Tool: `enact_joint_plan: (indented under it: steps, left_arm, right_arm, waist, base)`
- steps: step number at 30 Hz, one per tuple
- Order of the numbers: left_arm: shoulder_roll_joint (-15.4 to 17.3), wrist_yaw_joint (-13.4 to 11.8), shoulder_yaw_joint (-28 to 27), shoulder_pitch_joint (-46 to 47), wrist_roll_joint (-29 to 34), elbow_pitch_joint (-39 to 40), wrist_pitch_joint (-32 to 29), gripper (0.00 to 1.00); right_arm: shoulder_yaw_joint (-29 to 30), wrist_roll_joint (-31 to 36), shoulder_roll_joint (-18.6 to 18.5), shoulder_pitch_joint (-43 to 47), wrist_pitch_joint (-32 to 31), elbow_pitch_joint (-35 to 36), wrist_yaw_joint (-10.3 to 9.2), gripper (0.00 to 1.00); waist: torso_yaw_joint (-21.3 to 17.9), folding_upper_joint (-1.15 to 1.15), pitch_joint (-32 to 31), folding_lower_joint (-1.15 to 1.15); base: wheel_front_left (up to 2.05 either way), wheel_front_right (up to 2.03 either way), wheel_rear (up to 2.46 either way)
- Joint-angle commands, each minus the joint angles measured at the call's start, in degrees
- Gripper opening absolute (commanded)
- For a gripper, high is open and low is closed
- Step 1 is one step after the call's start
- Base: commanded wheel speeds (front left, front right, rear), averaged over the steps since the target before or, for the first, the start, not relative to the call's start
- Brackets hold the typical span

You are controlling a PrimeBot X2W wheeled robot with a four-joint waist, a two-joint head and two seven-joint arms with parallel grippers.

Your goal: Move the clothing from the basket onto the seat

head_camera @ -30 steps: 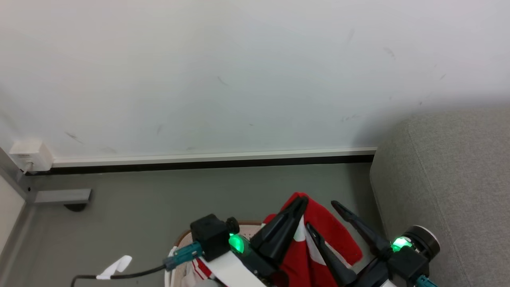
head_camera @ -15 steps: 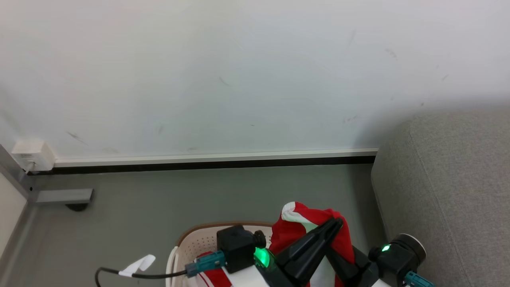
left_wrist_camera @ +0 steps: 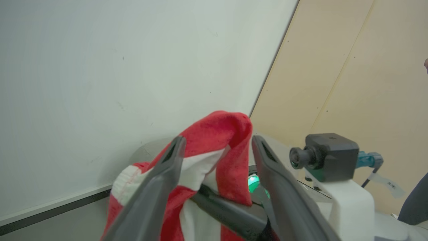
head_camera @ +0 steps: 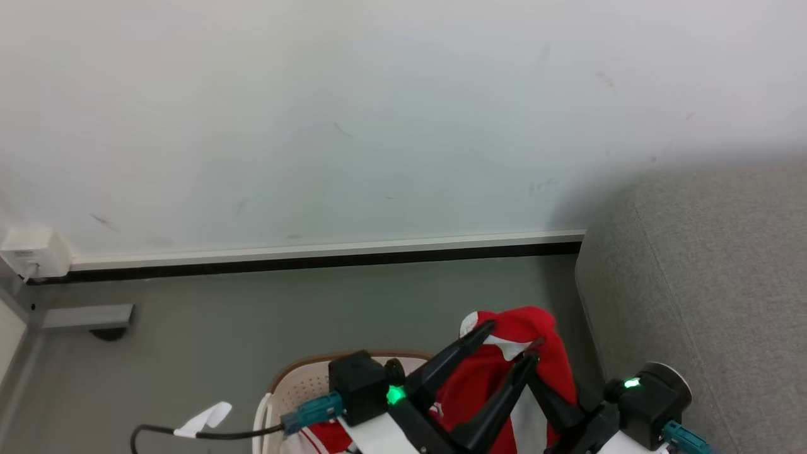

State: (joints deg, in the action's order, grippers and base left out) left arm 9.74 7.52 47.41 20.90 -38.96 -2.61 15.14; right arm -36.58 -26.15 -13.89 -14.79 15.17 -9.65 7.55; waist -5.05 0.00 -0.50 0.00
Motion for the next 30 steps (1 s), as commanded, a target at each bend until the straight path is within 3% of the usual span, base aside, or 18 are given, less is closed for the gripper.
enact_joint_plan:
  steps: [1,30]
  left_arm:
    - [0.1,-0.1,-0.2,-0.7,0.9,-0.2,0.0,1.0]
    - [-1.2,-0.1,-0.2,-3.3,6.8,-3.0,0.0,1.0]
  right_arm:
    - [0.7,0.7,-0.2,0.9,0.0,0.4,-0.12,0.0]
    - [19.7,2.3,-5.2,9.9,0.0,7.1,-0.12,0.0]
  waist:
    - [-0.5,0.0,0.1,0.0]
    - [-18.1,0.0,1.9,0.0]
  base:
    - [0.0,0.0,0.0]
    - [0.0,0.0,0.0]
